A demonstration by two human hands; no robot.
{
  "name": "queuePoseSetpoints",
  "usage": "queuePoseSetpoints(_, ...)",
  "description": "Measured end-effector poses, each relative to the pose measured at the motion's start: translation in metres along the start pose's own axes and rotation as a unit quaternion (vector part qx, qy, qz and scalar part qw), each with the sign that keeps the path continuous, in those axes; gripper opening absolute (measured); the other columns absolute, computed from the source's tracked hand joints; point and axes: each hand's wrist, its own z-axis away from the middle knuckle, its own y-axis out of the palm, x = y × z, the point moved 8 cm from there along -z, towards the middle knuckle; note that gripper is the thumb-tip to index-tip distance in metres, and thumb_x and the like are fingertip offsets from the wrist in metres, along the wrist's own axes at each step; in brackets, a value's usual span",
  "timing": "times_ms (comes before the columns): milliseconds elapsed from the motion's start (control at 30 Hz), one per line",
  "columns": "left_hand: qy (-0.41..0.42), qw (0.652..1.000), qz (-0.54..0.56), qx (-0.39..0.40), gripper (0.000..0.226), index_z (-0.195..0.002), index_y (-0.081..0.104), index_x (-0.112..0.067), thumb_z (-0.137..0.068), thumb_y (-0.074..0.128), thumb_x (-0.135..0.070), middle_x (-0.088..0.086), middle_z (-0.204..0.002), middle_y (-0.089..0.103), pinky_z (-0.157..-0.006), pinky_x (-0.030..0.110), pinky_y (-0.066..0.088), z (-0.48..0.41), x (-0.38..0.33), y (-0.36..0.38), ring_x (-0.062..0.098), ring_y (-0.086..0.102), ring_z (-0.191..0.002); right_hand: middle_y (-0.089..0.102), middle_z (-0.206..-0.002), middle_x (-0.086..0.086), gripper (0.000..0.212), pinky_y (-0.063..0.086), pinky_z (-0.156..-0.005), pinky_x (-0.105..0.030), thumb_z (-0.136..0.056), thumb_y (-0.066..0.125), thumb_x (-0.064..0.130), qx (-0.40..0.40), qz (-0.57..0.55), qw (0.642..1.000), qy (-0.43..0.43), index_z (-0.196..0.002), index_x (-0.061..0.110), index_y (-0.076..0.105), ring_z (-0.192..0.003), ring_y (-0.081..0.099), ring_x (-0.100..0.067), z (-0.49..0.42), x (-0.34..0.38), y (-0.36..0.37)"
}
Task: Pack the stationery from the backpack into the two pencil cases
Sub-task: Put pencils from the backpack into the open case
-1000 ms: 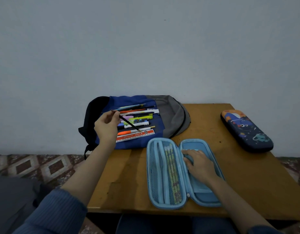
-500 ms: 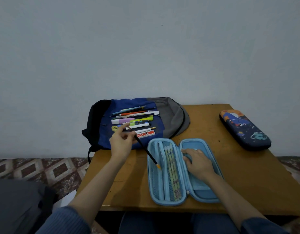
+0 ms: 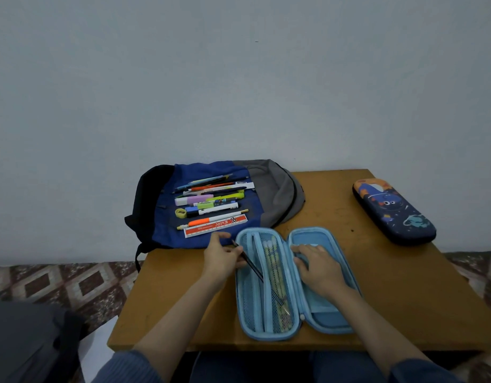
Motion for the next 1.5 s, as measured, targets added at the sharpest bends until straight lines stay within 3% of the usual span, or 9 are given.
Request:
queuePoseSetpoints(167, 0.0, 0.997, -0.077, 0.021, 0.022, -0.108, 0.051, -0.009, -0.088, 0.058, -0.002, 0.011, -0.088, 0.061, -0.068, 0.032, 0.059, -0.002, -0.002, 0.017, 0.02, 0.066, -0.064, 0.056, -0.124, 0.011, 0.033, 0.045, -0.088, -0.031, -0.098, 0.041, 0.03, -0.012, -0.01, 1.0, -0.007, -0.13, 0.027, 0.049, -0.123, 0.041, -0.013, 0.001, 0.001, -0.001)
queuePoseSetpoints(267, 0.049, 0.965, -0.237, 0.1, 0.022, -0.113, 0.061, -0.007, -0.092, 0.055, -0.008, 0.01, -0.097, 0.066, -0.076, 0.027, 0.056, 0.004, -0.007, 0.036, 0.019, 0.067, -0.073, 0.056, -0.123, 0.011, 0.033, 0.045, -0.088, -0.03, -0.098, 0.041, 0.03, -0.016, -0.01, 1.0, -0.012, -0.13, 0.027, 0.049, -0.122, 0.041, -0.012, 0.002, 0.001, 0.0)
queuePoseSetpoints(400, 0.105, 0.924, -0.351, 0.106, 0.035, -0.075, 0.062, -0.007, -0.098, 0.045, -0.028, 0.006, -0.072, 0.063, -0.067, 0.025, 0.051, 0.019, -0.01, 0.045, 0.018, 0.064, -0.07, 0.056, -0.123, 0.011, 0.033, 0.044, -0.087, -0.031, -0.098, 0.042, 0.03, -0.018, -0.015, 1.0, -0.013, -0.129, 0.028, 0.05, -0.122, 0.041, -0.012, 0.002, 0.001, -0.001)
queuePoseSetpoints(500, 0.107, 0.927, -0.344, 0.106, 0.031, -0.065, 0.053, -0.017, -0.09, 0.058, -0.035, -0.003, -0.065, 0.056, -0.051, 0.017, 0.044, 0.026, -0.006, 0.046, 0.008, 0.053, -0.058, 0.056, -0.124, 0.012, 0.033, 0.043, -0.087, -0.029, -0.098, 0.041, 0.03, -0.019, -0.01, 1.0, -0.012, -0.129, 0.028, 0.05, -0.122, 0.041, -0.011, 0.002, 0.001, -0.001)
queuePoseSetpoints(633, 0.097, 0.939, -0.315, 0.098, 0.023, -0.069, 0.052, -0.019, -0.081, 0.071, -0.024, -0.008, -0.073, 0.055, -0.051, 0.01, 0.035, 0.032, 0.001, 0.049, 0.001, 0.05, -0.064, 0.055, -0.125, 0.011, 0.034, 0.043, -0.089, -0.03, -0.098, 0.04, 0.03, -0.015, -0.007, 1.0, -0.007, -0.13, 0.028, 0.049, -0.123, 0.041, -0.012, 0.002, 0.0, 0.0)
queuePoseSetpoints(1033, 0.008, 0.987, -0.111, 0.119, 0.022, -0.082, 0.043, -0.015, -0.087, 0.059, 0.0, -0.001, -0.073, 0.059, -0.047, 0.014, 0.042, 0.036, 0.013, 0.048, 0.004, 0.056, -0.05, 0.054, -0.127, 0.01, 0.034, 0.043, -0.094, -0.033, -0.098, 0.04, 0.031, -0.005, -0.01, 1.0, -0.003, -0.131, 0.027, 0.048, -0.125, 0.039, -0.013, 0.001, 0.001, 0.001)
queuePoseSetpoints(1167, -0.019, 0.986, -0.082, 0.147, 0.022, -0.095, 0.044, -0.019, -0.088, 0.061, -0.008, 0.013, -0.097, 0.067, -0.058, 0.027, 0.048, 0.034, 0.015, 0.053, 0.019, 0.062, -0.071, 0.055, -0.126, 0.01, 0.034, 0.044, -0.093, -0.032, -0.098, 0.041, 0.03, -0.011, -0.013, 1.0, -0.005, -0.131, 0.027, 0.048, -0.124, 0.04, -0.013, 0.002, 0.0, 0.0)
queuePoseSetpoints(1300, -0.024, 0.985, -0.07, 0.159, 0.025, -0.101, 0.043, -0.02, -0.088, 0.061, -0.007, 0.012, -0.091, 0.068, -0.069, 0.037, 0.055, 0.031, 0.013, 0.053, 0.022, 0.065, -0.074, 0.055, -0.125, 0.011, 0.034, 0.043, -0.092, -0.031, -0.098, 0.041, 0.031, -0.012, -0.01, 1.0, -0.008, -0.131, 0.028, 0.048, -0.124, 0.039, -0.012, 0.002, 0.001, 0.0)
queuePoseSetpoints(1500, 0.044, 0.99, -0.105, 0.086, 0.021, -0.107, 0.05, -0.014, -0.09, 0.055, -0.004, 0.006, -0.091, 0.064, -0.061, 0.023, 0.054, 0.008, -0.016, 0.011, 0.015, 0.064, -0.071, 0.058, -0.123, 0.013, 0.033, 0.045, -0.087, -0.028, -0.097, 0.043, 0.031, -0.019, -0.003, 1.0, -0.021, -0.129, 0.028, 0.051, -0.122, 0.043, -0.011, 0.0, -0.001, -0.002)
